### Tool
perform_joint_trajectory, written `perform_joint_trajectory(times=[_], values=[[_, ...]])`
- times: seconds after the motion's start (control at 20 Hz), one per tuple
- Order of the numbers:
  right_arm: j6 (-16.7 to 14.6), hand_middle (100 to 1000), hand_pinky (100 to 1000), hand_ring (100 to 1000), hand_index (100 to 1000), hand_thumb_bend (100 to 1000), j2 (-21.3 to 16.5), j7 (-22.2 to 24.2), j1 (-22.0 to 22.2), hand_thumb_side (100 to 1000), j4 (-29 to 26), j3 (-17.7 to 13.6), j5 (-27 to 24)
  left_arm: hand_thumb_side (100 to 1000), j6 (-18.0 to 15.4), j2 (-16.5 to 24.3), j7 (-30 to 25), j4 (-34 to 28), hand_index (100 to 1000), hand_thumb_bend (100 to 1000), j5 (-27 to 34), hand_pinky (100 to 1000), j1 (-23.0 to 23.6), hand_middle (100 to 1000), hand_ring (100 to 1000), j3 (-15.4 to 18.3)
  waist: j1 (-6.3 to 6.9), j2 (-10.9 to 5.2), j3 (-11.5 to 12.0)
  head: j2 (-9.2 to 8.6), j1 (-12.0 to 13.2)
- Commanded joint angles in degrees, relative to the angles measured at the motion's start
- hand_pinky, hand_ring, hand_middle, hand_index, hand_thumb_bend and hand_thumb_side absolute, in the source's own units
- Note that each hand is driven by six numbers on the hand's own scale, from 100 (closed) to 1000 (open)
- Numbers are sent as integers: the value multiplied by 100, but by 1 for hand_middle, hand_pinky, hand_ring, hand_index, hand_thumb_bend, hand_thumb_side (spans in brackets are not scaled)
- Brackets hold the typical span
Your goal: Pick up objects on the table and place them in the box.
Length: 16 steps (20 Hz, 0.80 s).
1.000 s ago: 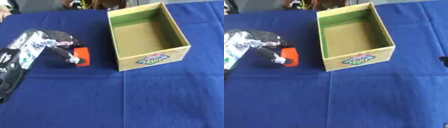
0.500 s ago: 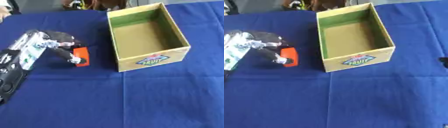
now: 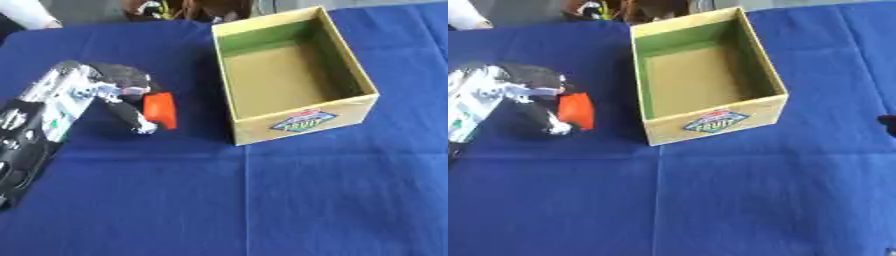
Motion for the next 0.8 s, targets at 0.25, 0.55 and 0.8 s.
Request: perform_joint_trajectory(times=[0.25, 0.55, 0.8], values=[[11, 637, 817, 959, 932, 100, -8, -14, -26, 972, -84, 11, 21, 506, -318, 130, -24, -257, 803, 120, -214, 372, -31, 492, 515, 64, -12, -83, 2, -65, -31], [27, 637, 818, 959, 932, 100, -9, -1, -13, 971, -84, 15, 46, 446, -86, 149, 425, -320, 784, 100, -312, 344, -49, 474, 493, 75, -2, -93, 16, -59, -41], [35, 637, 818, 960, 932, 100, -17, -10, 0, 971, -84, 13, 49, 421, 46, 182, 564, -522, 759, 100, -381, 327, -87, 460, 479, 165, 8, -113, 29, -45, -51]])
